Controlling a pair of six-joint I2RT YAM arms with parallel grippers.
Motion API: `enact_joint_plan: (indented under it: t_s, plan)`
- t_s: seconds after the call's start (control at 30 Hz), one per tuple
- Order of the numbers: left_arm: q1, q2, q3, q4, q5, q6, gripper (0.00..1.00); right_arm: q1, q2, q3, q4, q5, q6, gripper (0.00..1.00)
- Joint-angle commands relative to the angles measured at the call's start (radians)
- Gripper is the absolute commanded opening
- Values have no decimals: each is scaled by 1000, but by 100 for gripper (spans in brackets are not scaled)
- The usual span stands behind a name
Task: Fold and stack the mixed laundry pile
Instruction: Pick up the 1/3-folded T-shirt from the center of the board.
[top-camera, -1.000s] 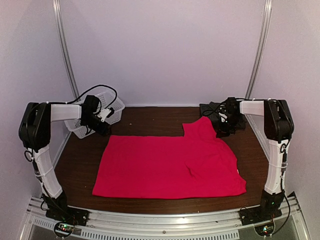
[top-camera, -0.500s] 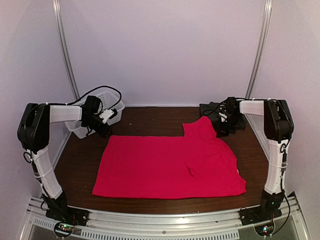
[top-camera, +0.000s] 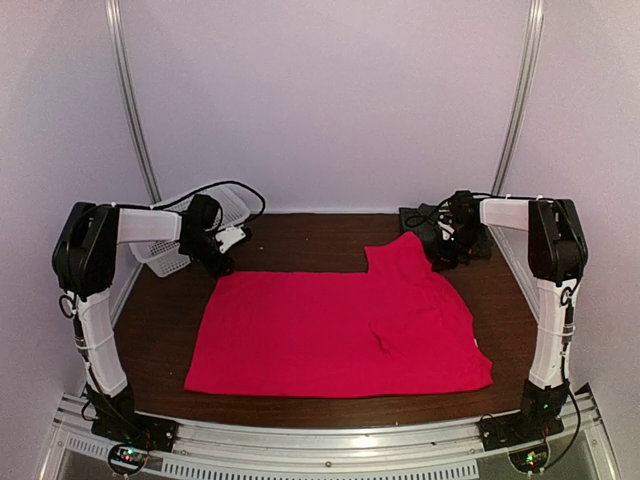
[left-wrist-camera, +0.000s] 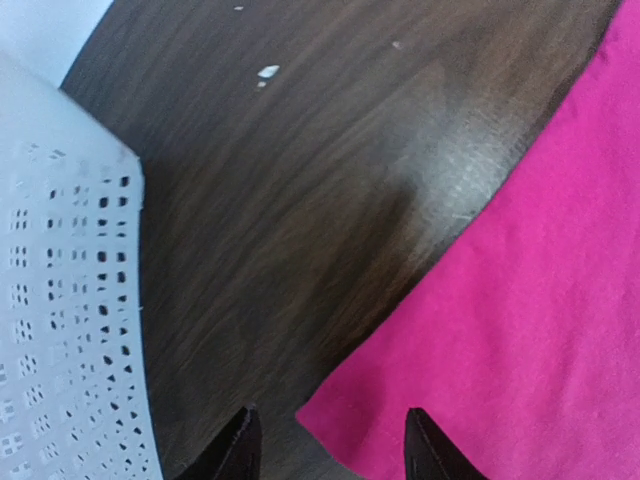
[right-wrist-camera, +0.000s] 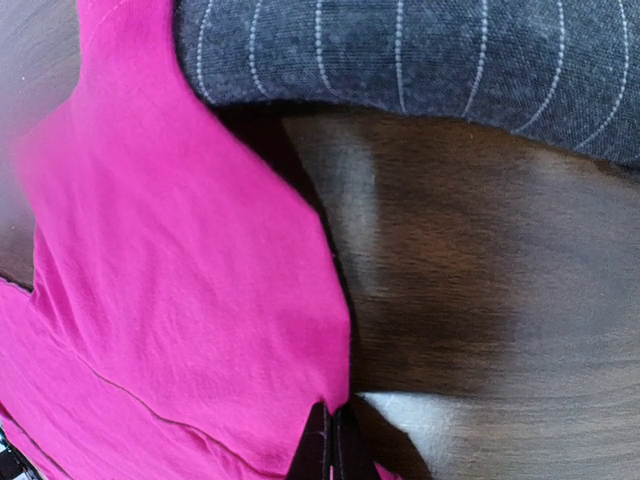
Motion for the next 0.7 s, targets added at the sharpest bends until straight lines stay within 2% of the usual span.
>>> enact_joint_plan:
  t_s: [0.0,0.4,0.67]
  plan:
    - [-13,58,57,-23,-67,78,50,2,-32,4,-2,-7,14,0]
    - [-4,84,95,-41,-83,67,51,2,-33,3,-14,-1,8,0]
    - [5,127,115,-110,-93,82,50,2,-28,13,-15,0,7,0]
